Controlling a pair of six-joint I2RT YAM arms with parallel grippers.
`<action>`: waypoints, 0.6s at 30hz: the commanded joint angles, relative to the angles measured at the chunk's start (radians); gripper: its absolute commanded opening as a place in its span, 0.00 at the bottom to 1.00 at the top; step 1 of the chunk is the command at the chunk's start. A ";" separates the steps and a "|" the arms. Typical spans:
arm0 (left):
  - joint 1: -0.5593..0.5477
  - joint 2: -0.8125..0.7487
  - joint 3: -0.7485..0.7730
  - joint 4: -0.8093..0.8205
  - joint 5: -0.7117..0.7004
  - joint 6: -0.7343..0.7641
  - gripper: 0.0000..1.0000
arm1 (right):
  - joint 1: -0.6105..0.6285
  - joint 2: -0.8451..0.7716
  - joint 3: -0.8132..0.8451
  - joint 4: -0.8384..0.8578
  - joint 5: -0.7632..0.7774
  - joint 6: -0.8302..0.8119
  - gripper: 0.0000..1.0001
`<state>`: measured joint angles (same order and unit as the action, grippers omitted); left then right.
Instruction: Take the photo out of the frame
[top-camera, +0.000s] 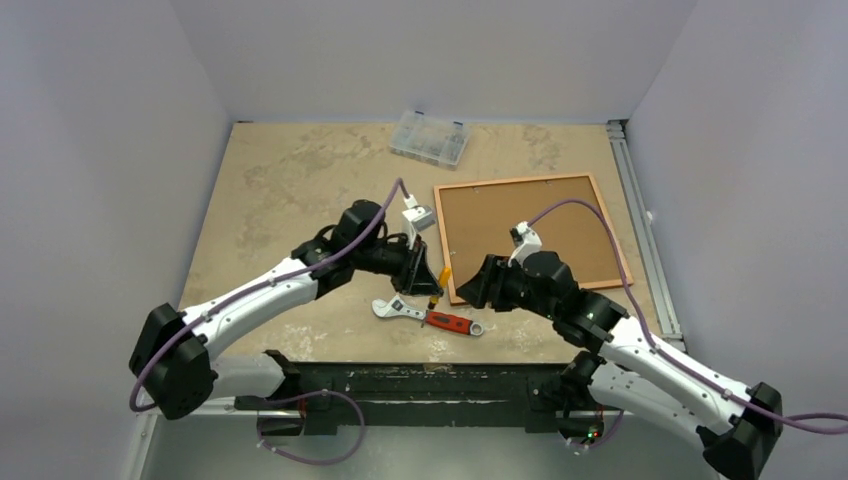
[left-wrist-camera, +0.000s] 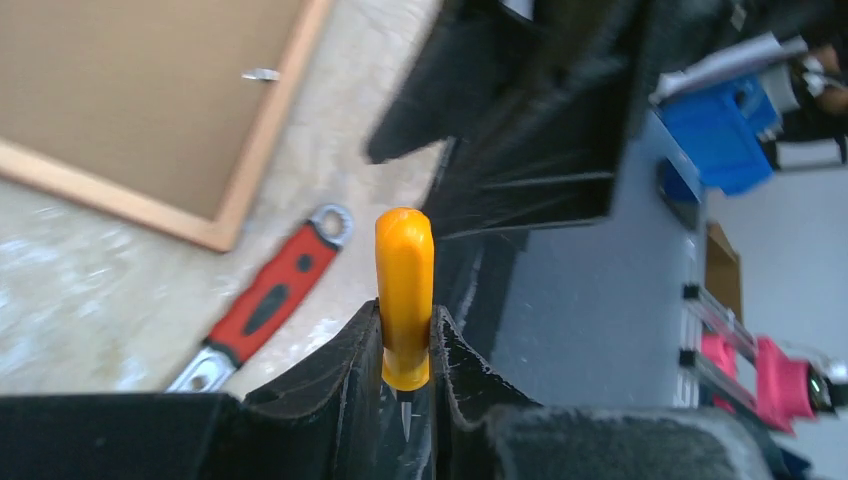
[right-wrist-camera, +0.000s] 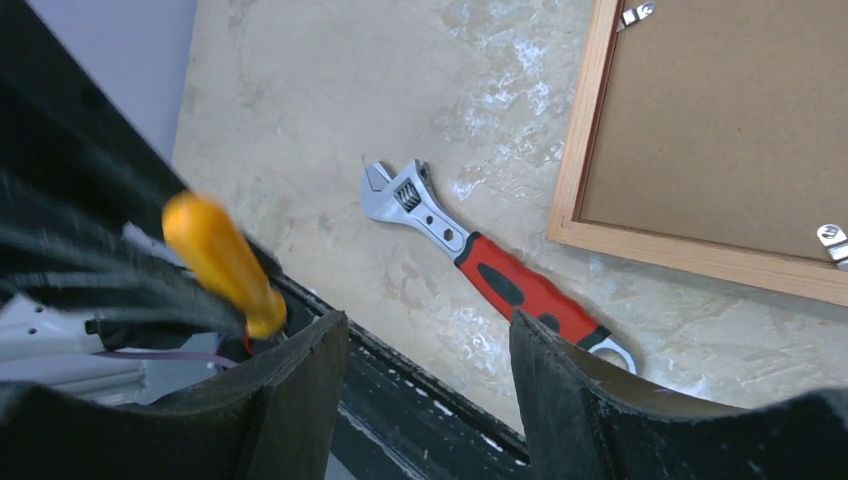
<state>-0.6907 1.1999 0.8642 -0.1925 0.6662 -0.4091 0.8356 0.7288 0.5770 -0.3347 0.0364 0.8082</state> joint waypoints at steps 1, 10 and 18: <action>-0.073 0.065 0.053 0.167 0.212 0.057 0.00 | -0.137 0.039 0.027 0.135 -0.266 0.069 0.54; -0.084 0.128 0.066 0.198 0.265 0.079 0.00 | -0.304 0.047 -0.020 0.337 -0.533 0.110 0.59; -0.090 0.151 0.077 0.175 0.200 0.027 0.00 | -0.303 -0.026 -0.046 0.424 -0.504 0.162 0.55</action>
<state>-0.7753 1.3334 0.9001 -0.0498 0.8852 -0.3748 0.5289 0.7654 0.5209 0.0051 -0.4633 0.9485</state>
